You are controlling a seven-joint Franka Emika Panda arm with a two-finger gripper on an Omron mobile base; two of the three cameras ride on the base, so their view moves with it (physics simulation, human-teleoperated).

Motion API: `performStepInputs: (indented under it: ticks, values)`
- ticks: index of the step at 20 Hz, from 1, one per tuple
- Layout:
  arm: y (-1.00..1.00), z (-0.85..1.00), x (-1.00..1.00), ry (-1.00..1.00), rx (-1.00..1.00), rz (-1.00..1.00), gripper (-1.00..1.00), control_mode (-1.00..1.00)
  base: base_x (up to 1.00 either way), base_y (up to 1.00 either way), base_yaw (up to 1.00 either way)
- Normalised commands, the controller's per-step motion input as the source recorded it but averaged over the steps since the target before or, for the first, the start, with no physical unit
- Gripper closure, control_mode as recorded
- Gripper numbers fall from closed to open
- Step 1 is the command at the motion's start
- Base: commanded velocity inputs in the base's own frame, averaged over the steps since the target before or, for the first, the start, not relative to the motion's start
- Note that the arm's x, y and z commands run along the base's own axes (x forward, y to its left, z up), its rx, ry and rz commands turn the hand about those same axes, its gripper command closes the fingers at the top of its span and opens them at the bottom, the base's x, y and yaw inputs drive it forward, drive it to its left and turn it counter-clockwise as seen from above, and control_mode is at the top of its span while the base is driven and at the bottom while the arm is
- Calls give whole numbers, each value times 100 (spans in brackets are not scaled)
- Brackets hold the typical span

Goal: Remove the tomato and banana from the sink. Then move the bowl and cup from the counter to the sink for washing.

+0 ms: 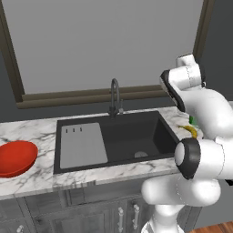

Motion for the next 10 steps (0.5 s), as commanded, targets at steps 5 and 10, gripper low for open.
performStepInputs:
  ticks: [5, 10]
  values:
    - [27, -5, 9, 0, 0, 4, 100, -100, 0, 0, 0]
    - [23, -8, 12, 2, 0, 4, 100, -100, 0, 0, 0]
